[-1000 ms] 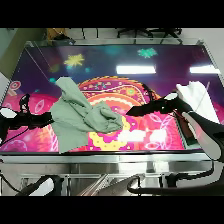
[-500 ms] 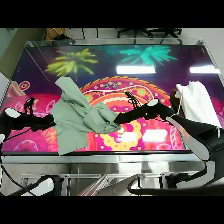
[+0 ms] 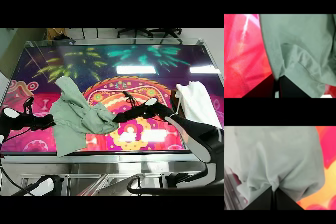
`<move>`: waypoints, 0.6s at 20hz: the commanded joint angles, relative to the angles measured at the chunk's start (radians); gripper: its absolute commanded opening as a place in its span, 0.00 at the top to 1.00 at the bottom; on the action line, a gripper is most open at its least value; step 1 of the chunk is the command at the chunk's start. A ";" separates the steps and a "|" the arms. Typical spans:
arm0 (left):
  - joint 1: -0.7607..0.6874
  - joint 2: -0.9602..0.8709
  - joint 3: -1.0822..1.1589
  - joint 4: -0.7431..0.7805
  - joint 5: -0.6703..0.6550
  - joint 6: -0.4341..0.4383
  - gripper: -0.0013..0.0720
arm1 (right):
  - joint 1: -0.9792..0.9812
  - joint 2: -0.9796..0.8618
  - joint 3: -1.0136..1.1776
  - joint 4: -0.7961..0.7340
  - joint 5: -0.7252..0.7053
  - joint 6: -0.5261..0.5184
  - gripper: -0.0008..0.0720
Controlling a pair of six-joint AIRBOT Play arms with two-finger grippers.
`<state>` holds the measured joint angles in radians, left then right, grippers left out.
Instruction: Fold the shirts.
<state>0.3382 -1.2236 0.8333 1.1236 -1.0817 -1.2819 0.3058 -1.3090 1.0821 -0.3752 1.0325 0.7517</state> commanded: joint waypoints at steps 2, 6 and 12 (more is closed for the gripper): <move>0.001 0.185 0.092 -0.001 -0.049 -0.001 0.97 | -0.149 0.232 0.092 0.005 0.000 0.028 0.97; 0.001 0.443 0.311 -0.001 -0.064 -0.076 0.97 | -0.270 0.518 0.142 0.005 -0.043 0.053 0.97; 0.001 0.770 0.635 0.002 0.048 -0.118 0.97 | -0.297 0.906 0.187 -0.002 -0.198 0.037 0.97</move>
<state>0.3382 -0.5873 1.3388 1.1175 -1.0973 -1.3746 0.0246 -0.5644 1.2423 -0.3702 0.9062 0.7933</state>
